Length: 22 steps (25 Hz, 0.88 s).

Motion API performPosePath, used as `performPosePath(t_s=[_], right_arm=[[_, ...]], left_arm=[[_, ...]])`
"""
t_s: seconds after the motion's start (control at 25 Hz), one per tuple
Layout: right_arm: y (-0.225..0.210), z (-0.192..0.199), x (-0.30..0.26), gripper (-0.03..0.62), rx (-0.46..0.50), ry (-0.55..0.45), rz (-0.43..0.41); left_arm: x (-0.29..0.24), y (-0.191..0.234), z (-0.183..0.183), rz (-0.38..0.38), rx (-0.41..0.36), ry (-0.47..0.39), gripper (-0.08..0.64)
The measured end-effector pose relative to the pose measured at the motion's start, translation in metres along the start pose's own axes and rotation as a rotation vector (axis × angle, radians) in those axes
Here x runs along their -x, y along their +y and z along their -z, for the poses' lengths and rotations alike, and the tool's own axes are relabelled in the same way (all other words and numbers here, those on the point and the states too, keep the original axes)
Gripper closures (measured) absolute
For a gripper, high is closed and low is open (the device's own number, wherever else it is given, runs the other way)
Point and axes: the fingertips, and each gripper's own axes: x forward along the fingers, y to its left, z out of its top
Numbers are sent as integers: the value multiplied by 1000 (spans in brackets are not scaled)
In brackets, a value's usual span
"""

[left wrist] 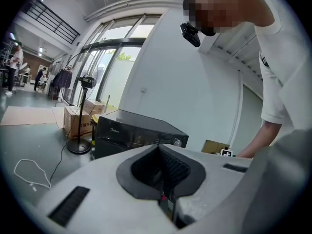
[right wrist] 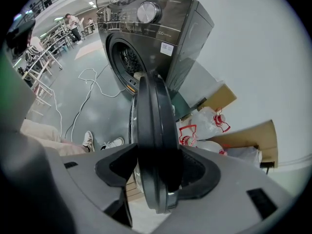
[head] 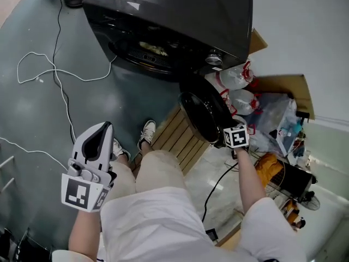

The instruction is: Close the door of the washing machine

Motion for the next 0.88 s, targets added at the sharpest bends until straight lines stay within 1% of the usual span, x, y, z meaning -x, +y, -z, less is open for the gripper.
performPosePath(t_s=[0.08,0.2,0.36,0.64,0.88], right_arm=[[10,0,-1,345,2,0,10],[27,3,-1,350,-4,3,16],[46,1,0,348,-43,-9,20],[78,-6,5,347,-144,-131,30],[107,-15,10,347,-238,-209,4]], left_arm=[[10,9,11,-7,14,-3,557],[25,22,25,-4,14,-2,557],[36,43,42,-12,31,-1,557],[44,72,79,-19,59,7,557],[44,81,108,-37,102,18,557]])
